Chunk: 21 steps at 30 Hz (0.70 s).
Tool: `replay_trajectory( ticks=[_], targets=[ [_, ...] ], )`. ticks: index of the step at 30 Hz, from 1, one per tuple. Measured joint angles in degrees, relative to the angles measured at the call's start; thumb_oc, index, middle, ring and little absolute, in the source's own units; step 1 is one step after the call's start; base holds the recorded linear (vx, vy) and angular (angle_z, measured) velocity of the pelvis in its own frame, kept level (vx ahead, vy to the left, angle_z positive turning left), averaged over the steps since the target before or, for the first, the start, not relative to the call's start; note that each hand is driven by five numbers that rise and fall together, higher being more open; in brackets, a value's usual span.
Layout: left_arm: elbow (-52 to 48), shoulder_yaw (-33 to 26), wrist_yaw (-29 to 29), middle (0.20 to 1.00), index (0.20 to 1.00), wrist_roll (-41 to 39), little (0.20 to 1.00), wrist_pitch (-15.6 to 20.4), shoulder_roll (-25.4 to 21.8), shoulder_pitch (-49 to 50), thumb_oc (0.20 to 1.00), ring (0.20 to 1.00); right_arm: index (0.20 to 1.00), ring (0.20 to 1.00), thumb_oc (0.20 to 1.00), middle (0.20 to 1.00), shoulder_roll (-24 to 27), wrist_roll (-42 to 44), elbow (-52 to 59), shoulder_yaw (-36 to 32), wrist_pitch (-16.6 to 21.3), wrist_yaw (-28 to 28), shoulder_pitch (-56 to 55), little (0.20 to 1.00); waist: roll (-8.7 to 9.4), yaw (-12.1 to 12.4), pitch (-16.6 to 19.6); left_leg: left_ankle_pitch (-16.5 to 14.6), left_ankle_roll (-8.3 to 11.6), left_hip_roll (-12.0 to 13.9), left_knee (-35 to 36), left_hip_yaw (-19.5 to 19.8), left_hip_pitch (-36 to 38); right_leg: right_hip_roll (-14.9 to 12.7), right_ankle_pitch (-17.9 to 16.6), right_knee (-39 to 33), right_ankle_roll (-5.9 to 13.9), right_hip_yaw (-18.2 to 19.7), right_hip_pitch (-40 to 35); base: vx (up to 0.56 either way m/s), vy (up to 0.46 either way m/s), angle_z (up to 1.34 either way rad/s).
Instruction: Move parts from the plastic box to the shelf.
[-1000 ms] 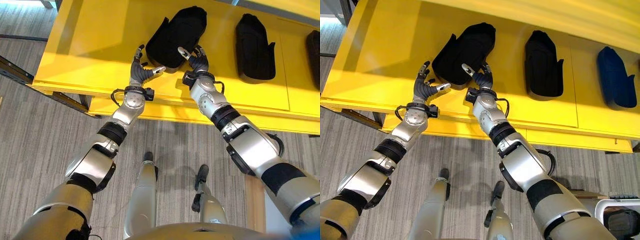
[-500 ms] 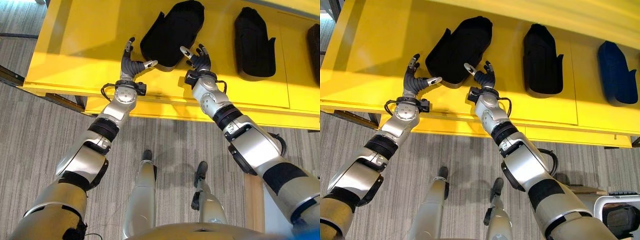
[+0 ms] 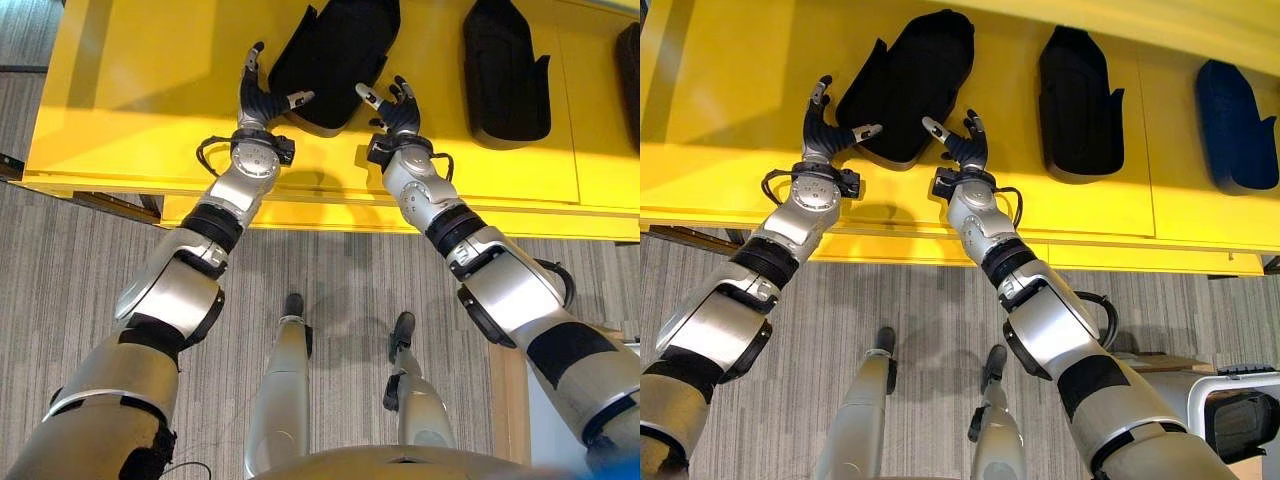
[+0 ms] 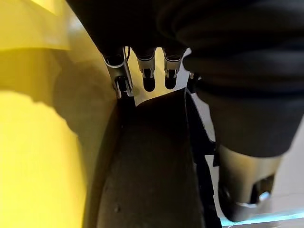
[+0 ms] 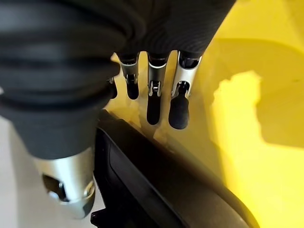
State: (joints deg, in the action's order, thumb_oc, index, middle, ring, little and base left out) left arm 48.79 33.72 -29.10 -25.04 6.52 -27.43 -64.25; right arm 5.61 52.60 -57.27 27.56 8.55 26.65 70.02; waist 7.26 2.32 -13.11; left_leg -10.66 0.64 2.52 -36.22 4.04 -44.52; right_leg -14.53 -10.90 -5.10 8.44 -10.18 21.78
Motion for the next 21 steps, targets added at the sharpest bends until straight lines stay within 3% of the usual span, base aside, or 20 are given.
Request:
replay_trajectory(
  ticks=[8,15,21],
  targets=[
    [2.51,3.43,-0.27,1.000,1.000,2.29,1.000,-1.33,0.38,-4.67,1.000,1.000,1.000,1.000,1.000,1.000,-0.82,0.06,0.02,2.35,1.22,-0.64,0.67,1.000,0.46,-1.59,0.28,-0.52,-0.70,0.12,-1.13,-0.98,-1.43,-0.31,0.00,0.09,-0.03,0.99,1.34,0.00,0.016,-0.05],
    [3.20,4.72,0.59,1.000,1.000,2.31,1.000,-1.37,1.49,-5.48,1.000,1.000,1.000,1.000,1.000,1.000,-0.76,0.10,0.00,2.45,0.86,-1.79,1.06,1.000,0.50,-1.81,0.31,-0.51,-0.70,0.21,-1.51,-1.32,-1.50,-0.26,-1.02,0.10,0.96,1.45,1.70,0.00,0.005,-0.02],
    [3.19,5.28,2.85,1.000,1.000,2.00,1.000,-1.27,2.66,-5.14,1.000,1.000,1.000,1.000,1.000,1.000,-0.28,0.07,-0.10,2.40,-0.14,-1.85,1.05,1.000,0.47,-1.56,0.33,-0.51,-0.73,0.50,-1.81,-1.35,-1.88,-0.23,-0.32,0.48,0.52,1.46,1.85,0.00,0.000,0.00]
  ],
)
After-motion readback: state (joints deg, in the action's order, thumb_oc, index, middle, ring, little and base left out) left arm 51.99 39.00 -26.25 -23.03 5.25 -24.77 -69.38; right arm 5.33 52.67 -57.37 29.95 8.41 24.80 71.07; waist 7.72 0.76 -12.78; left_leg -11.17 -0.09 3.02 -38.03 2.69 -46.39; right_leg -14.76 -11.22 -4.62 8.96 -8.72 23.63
